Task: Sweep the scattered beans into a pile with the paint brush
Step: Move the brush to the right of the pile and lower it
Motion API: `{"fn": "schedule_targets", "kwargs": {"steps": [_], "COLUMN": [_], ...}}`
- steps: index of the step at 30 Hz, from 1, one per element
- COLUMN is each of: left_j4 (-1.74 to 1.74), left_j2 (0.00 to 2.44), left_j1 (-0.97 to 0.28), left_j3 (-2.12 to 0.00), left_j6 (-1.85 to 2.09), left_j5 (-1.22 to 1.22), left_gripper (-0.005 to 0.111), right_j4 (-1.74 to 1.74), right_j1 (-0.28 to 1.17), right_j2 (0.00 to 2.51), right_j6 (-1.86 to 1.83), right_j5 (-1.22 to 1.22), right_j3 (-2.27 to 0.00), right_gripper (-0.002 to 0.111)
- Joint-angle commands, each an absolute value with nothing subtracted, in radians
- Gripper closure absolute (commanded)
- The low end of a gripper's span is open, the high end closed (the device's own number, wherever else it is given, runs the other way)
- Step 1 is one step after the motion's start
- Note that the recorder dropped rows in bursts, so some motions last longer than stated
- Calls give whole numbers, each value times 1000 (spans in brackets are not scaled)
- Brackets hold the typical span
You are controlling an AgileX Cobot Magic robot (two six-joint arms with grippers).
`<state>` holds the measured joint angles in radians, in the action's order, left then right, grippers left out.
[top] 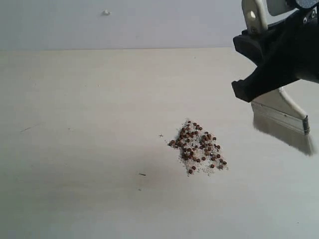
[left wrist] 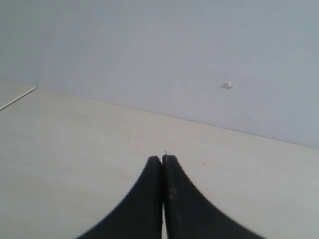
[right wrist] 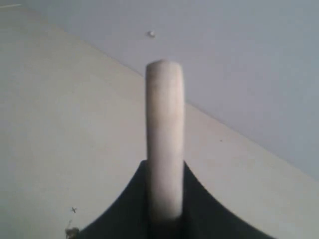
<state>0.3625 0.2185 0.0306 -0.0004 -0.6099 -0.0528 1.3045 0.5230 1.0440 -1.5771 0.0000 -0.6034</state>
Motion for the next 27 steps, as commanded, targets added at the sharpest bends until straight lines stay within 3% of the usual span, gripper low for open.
{"fn": "schedule_targets", "kwargs": {"steps": [1,11,20,27], "left_j4": [355,355,355,355], "left_j2": [213,213,213,213], "left_j1": [35,35,35,35], "left_j3": [0,0,0,0], "left_j6": [-605,-605,-605,-605], "left_j5": [-56,-56,-56,-56], "left_gripper": [107,107,107,107], "right_j4": [1289,1586,1527,1561], "right_j1": [386,14,-41,88], "right_j2": [1080,1359,1732,1792], "right_j6": [-1705,-2082,-2107,-2097], "right_j5": [222,1191,1221,1221], "right_j3": [-601,-616,-692,-777], "right_gripper": [108,108,108,108]}}
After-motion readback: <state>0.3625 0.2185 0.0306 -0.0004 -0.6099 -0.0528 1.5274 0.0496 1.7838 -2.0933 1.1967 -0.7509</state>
